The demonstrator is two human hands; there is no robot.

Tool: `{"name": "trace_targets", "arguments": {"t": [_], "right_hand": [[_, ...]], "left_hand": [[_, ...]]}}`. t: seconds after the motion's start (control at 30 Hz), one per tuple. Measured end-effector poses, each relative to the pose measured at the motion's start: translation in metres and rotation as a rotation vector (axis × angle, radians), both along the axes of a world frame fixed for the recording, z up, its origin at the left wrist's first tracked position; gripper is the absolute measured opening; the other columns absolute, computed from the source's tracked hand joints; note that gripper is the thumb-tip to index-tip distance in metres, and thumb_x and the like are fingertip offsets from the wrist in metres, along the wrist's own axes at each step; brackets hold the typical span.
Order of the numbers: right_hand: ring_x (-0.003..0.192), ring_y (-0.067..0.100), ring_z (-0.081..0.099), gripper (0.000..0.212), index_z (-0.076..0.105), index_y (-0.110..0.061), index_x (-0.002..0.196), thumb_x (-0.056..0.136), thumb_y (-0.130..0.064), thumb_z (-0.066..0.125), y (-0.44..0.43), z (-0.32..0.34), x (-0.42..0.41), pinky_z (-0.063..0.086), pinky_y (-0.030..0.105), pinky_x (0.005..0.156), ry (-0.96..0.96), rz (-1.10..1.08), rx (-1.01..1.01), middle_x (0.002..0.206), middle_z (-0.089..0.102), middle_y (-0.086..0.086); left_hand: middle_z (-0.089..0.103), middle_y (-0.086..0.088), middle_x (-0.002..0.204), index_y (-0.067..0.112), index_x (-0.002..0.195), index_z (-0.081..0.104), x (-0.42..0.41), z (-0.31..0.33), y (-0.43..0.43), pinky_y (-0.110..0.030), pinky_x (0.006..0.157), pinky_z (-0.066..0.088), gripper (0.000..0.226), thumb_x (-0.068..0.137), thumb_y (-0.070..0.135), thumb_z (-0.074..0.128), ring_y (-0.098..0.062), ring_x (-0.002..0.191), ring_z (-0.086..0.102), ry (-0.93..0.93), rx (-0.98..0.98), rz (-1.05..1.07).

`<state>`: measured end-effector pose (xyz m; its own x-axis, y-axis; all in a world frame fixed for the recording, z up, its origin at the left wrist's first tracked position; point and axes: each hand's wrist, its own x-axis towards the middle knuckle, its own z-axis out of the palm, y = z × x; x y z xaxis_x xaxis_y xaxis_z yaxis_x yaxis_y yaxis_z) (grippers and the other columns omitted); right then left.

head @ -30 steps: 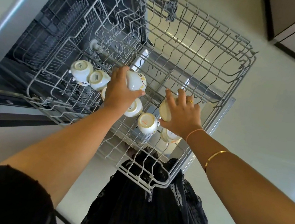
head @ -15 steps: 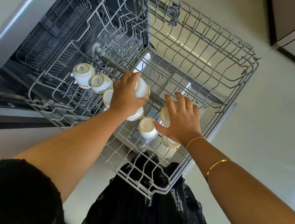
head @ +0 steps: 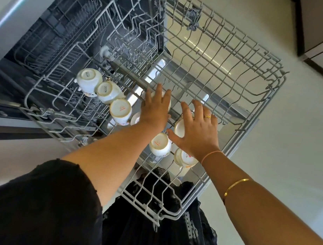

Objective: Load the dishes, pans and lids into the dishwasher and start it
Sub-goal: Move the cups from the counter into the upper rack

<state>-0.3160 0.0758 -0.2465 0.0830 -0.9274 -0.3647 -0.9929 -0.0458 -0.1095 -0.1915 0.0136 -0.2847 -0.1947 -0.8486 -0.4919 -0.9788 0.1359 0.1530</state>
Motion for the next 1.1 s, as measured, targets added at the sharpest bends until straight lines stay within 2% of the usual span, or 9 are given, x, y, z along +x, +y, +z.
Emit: {"name": "trace_targets", "arguments": {"t": [0.17, 0.3, 0.6, 0.73, 0.8, 0.87, 0.9, 1.0, 1.1], "right_hand": [[0.138, 0.038, 0.022, 0.085, 0.014, -0.021, 0.147, 0.083, -0.07, 0.037, -0.002, -0.001, 0.003, 0.026, 0.053, 0.105, -0.004, -0.002, 0.033, 0.154, 0.013, 0.016], [0.137, 0.037, 0.024, 0.078, 0.018, -0.021, 0.146, 0.085, -0.067, 0.034, 0.0, 0.003, 0.005, 0.026, 0.052, 0.105, -0.013, -0.018, 0.002, 0.153, 0.018, 0.014], [0.137, 0.035, 0.024, 0.065, 0.018, -0.019, 0.145, 0.092, -0.055, 0.028, 0.003, 0.054, 0.025, 0.022, 0.054, 0.11, -0.013, 0.034, -0.039, 0.15, 0.022, 0.014], [0.135, 0.035, 0.027, 0.059, 0.021, -0.017, 0.145, 0.093, -0.041, 0.037, 0.007, 0.083, 0.05, 0.022, 0.055, 0.11, 0.01, 0.132, -0.072, 0.147, 0.027, 0.014], [0.127, 0.039, 0.04, 0.06, 0.036, -0.012, 0.139, 0.086, -0.033, 0.054, 0.007, 0.103, 0.07, 0.033, 0.058, 0.104, -0.048, 0.211, -0.159, 0.138, 0.042, 0.019], [0.11, 0.042, 0.055, 0.064, 0.048, -0.008, 0.128, 0.071, -0.027, 0.072, 0.007, 0.124, 0.096, 0.045, 0.057, 0.091, -0.108, 0.34, -0.239, 0.122, 0.055, 0.022], [0.104, 0.042, 0.058, 0.068, 0.048, -0.009, 0.124, 0.065, -0.025, 0.077, 0.005, 0.129, 0.102, 0.047, 0.056, 0.086, -0.126, 0.363, -0.278, 0.117, 0.058, 0.022], [0.097, 0.043, 0.061, 0.069, 0.045, -0.01, 0.119, 0.061, -0.021, 0.081, 0.004, 0.161, 0.145, 0.049, 0.054, 0.079, -0.204, 0.491, -0.363, 0.113, 0.06, 0.023], [0.091, 0.045, 0.062, 0.053, 0.057, -0.004, 0.114, 0.068, -0.02, 0.076, 0.004, 0.183, 0.19, 0.051, 0.054, 0.074, -0.264, 0.571, -0.468, 0.109, 0.062, 0.025]], "left_hand": [[-0.028, -0.006, 0.154, 0.03, 0.147, -0.014, -0.002, 0.008, -0.005, -0.055, 0.113, -0.002, 0.088, 0.092, 0.028, 0.054, -0.037, 0.141, -0.02, -0.048, 0.105, -0.007], [-0.027, -0.01, 0.153, 0.027, 0.148, -0.015, 0.002, 0.021, -0.002, -0.053, 0.114, -0.006, 0.088, 0.092, 0.034, 0.052, -0.035, 0.141, -0.021, 0.012, 0.034, -0.029], [-0.001, -0.015, 0.156, 0.018, 0.149, 0.009, 0.032, 0.076, 0.046, -0.045, 0.118, 0.009, 0.079, 0.088, 0.029, 0.058, -0.033, 0.145, -0.005, 0.2, -0.155, 0.162], [0.002, -0.012, 0.157, 0.014, 0.149, 0.009, 0.049, 0.119, 0.075, -0.04, 0.119, 0.004, 0.072, 0.093, 0.023, 0.052, -0.028, 0.146, -0.005, 0.244, -0.225, 0.273], [0.006, -0.012, 0.157, 0.012, 0.149, 0.012, 0.061, 0.138, 0.088, -0.039, 0.12, 0.004, 0.067, 0.094, 0.02, 0.049, -0.027, 0.146, -0.002, 0.272, -0.285, 0.344], [0.022, -0.014, 0.152, 0.008, 0.145, 0.025, 0.08, 0.161, 0.101, -0.042, 0.118, 0.016, 0.06, 0.092, 0.017, 0.051, -0.029, 0.144, 0.014, 0.32, -0.395, 0.405], [0.032, -0.015, 0.147, 0.006, 0.142, 0.032, 0.083, 0.166, 0.101, -0.043, 0.114, 0.024, 0.056, 0.09, 0.016, 0.052, -0.031, 0.14, 0.023, 0.348, -0.432, 0.412], [0.046, -0.016, 0.134, 0.002, 0.133, 0.043, 0.12, 0.199, 0.117, -0.042, 0.109, 0.032, 0.048, 0.088, 0.011, 0.054, -0.032, 0.129, 0.038, 0.399, -0.561, 0.532], [0.053, -0.015, 0.124, 0.002, 0.129, 0.048, 0.16, 0.223, 0.129, -0.039, 0.103, 0.04, 0.046, 0.083, 0.007, 0.056, -0.031, 0.119, 0.046, 0.402, -0.73, 0.609]]}}
